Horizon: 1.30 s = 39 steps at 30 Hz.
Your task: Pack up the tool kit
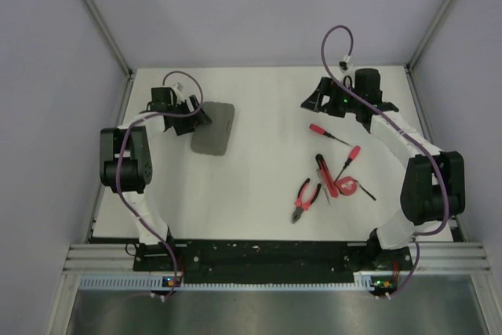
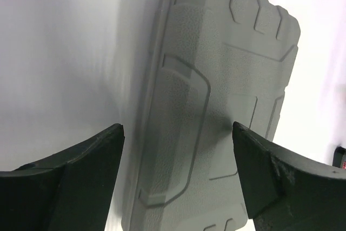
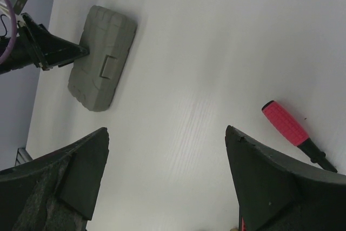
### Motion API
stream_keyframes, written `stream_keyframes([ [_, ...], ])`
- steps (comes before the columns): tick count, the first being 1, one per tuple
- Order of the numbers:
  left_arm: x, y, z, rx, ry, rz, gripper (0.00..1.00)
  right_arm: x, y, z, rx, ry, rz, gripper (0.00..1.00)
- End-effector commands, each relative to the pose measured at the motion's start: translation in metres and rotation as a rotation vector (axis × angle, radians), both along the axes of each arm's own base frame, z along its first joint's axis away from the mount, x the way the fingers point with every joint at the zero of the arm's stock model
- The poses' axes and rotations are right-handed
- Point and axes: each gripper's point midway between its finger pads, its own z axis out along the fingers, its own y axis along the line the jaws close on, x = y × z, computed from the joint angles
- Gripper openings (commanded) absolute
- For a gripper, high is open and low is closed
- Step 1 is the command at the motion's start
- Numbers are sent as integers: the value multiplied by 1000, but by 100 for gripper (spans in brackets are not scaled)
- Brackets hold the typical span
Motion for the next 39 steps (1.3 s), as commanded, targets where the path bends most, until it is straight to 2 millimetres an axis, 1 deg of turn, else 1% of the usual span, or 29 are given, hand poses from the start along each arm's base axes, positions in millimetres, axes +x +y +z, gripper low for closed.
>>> stream_keyframes([
  [1,11,-18,14,-93,-71,-73,83,4,18,10,3,-42,57,87],
  [2,8,-20,10,-95,-57,-85,82,3,22,7,-3,-39,71,87],
  [5,-5,-25,0,-105,-20,-117,79,-4,43,-4,-67,-44,136,87],
  [6,-10,-28,-4,-106,-6,-128,77,-10,56,-10,-81,-37,161,87],
  [7,-16,-29,-6,-103,5,-133,75,-13,64,-15,-87,-26,174,87],
  [10,-38,-40,-16,-111,51,-157,72,-21,84,-25,-79,12,205,85],
  [11,-49,-43,-22,-111,73,-164,71,-25,91,-28,-81,20,214,84],
  [12,-55,-42,-26,-107,87,-157,70,-26,96,-31,-81,29,213,84],
  [13,-63,-53,-28,-91,96,-179,68,-27,103,-33,-78,31,219,83],
  [15,-72,-55,-28,-70,104,-173,66,-27,116,-38,-65,35,222,81],
  [17,-79,-60,-25,-68,110,-171,65,-28,132,-41,-33,41,231,78],
  [19,-87,-70,-20,-94,113,-196,63,-29,151,-41,-5,36,251,71],
  [21,-94,-79,-18,-96,119,-208,62,-28,160,-50,-5,60,244,62],
  [23,-99,-86,-18,-96,131,-207,62,-26,165,-60,-10,85,232,55],
  [25,-104,-92,-19,-102,143,-209,61,-21,169,-60,7,72,216,50],
  [27,-108,-90,-24,-95,167,-176,60,-23,171,-63,14,75,227,42],
  [28,-109,-90,-24,-102,173,-162,61,-24,172,-67,6,85,226,40],
  [33,-112,-79,-34,-70,236,-57,60,-31,175,-85,-25,117,227,35],
  [39,-117,-81,-38,-91,254,-36,59,-34,183,-102,-38,136,254,30],
])
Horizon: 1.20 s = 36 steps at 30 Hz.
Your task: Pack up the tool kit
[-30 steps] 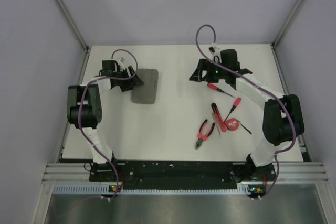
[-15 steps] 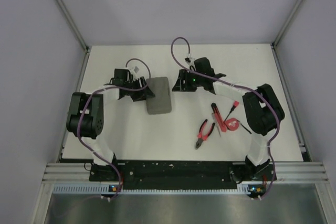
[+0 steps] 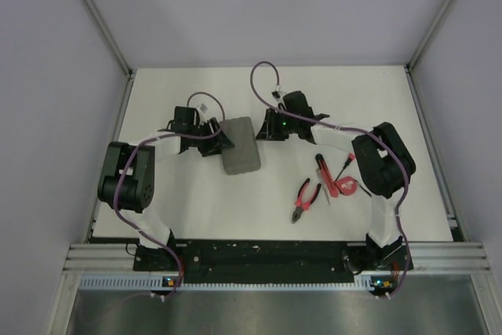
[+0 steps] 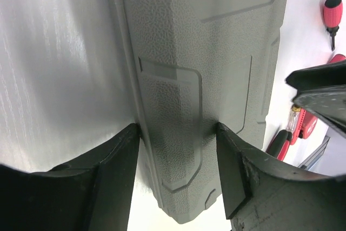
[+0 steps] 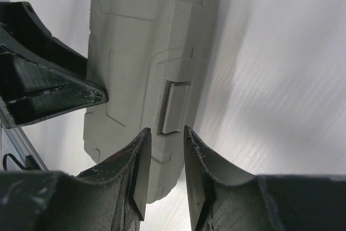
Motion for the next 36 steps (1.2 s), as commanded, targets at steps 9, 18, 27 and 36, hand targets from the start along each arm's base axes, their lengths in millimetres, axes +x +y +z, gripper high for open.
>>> stream_keyframes([
  [9,-24,14,-31,73,130,56,53,9,28,-17,9,-33,40,27],
  [18,-20,12,-30,71,123,29,44,6,35,-12,58,-50,32,25],
  [27,-23,10,-31,62,116,2,39,16,43,-4,103,-48,5,25],
  [36,-23,7,-33,51,119,-9,45,23,41,-12,42,-92,14,29],
])
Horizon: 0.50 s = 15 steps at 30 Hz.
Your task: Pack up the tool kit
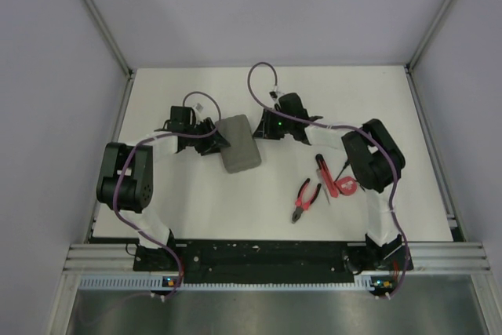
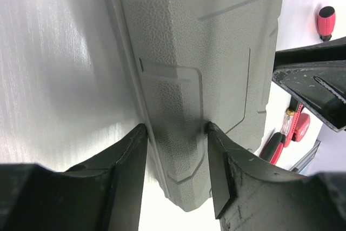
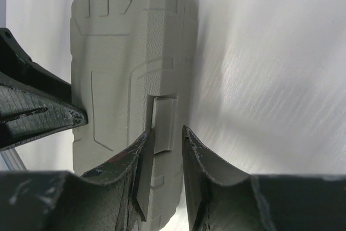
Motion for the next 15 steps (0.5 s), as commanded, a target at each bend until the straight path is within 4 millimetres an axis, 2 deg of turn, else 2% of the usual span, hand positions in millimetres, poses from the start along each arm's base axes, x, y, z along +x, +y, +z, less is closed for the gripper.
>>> stream_keyframes([
  [1,-25,1,-36,69,106,-46,43,5,24,9,-4,-98,56,28],
  [4,-26,0,-37,64,111,-51,36,2,27,5,-62,-141,80,25],
  [9,-31,1,-42,77,146,-46,17,-6,26,-7,-168,-183,92,12],
  [13,-34,2,-45,81,173,-34,7,-10,18,-18,-259,-195,67,4],
  [15,-35,4,-46,85,188,-20,5,-10,10,-24,-305,-183,23,0],
])
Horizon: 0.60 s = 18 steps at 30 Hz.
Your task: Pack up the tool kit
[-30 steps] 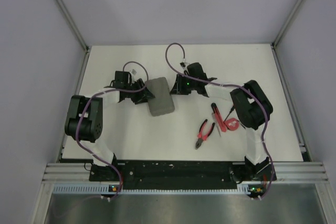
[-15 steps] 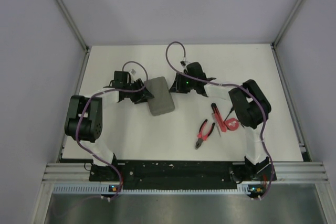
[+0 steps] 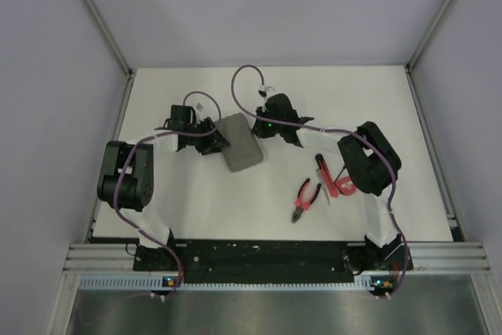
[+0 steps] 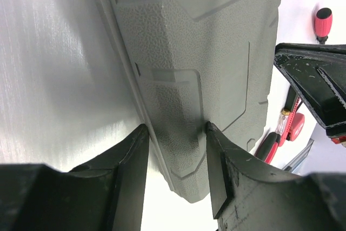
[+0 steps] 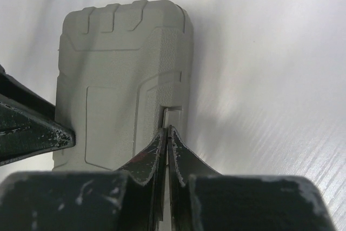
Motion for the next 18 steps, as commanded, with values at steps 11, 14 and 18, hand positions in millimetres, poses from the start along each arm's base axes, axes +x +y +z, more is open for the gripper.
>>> stream_keyframes([
  [11,-47,11,-58,95,324,138,1,-17,-43,-34,-148,208,-286,0],
  [14,-48,13,-60,97,335,167,1,-11,-55,-34,-155,207,-283,0],
  [18,-47,13,-61,96,348,197,0,1,-73,-26,-202,142,-280,0],
])
